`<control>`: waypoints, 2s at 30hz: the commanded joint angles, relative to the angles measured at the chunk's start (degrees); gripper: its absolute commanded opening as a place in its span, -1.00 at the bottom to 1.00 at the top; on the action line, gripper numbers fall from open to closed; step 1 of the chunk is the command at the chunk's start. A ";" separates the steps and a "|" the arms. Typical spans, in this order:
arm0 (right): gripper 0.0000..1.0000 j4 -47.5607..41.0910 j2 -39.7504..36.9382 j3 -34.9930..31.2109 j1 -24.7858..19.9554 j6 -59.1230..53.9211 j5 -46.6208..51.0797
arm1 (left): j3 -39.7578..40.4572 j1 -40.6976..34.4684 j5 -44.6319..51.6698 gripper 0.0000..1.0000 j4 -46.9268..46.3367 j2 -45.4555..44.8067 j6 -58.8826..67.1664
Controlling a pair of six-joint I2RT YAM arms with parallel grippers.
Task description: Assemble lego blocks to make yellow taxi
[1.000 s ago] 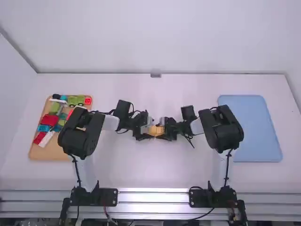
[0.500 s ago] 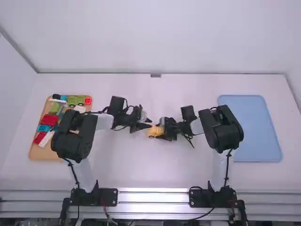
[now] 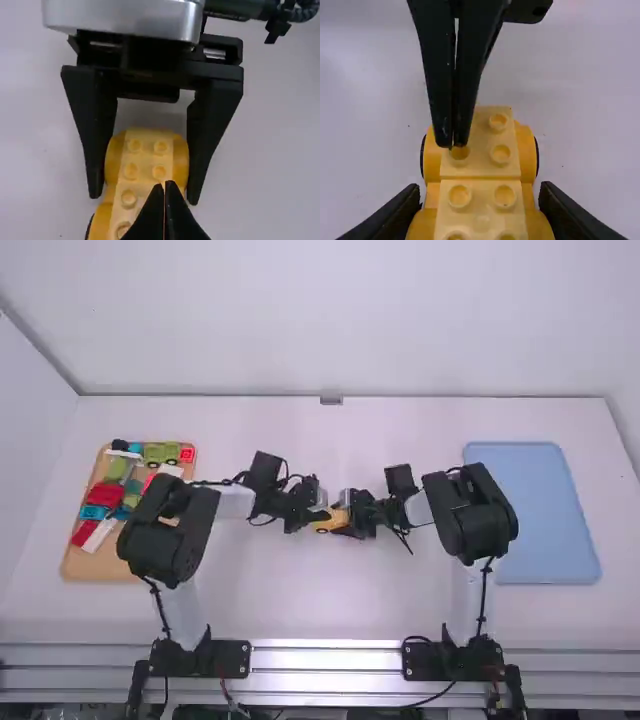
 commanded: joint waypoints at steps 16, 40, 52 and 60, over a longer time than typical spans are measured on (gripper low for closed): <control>-0.01 -0.68 0.92 -0.92 0.00 0.09 2.60 | 1.33 0.96 4.52 -0.96 -1.09 3.78 0.09; -0.01 -0.68 0.92 -0.92 0.00 0.11 2.60 | 4.17 0.68 -1.86 -0.96 -5.77 3.50 1.79; -0.01 -0.66 0.92 -0.92 0.00 0.09 2.60 | 2.95 0.11 -9.68 -0.96 -7.74 6.73 1.27; -0.01 -0.68 0.92 -0.92 0.00 0.11 2.62 | 2.62 0.04 -9.33 -0.96 -5.46 9.51 -2.67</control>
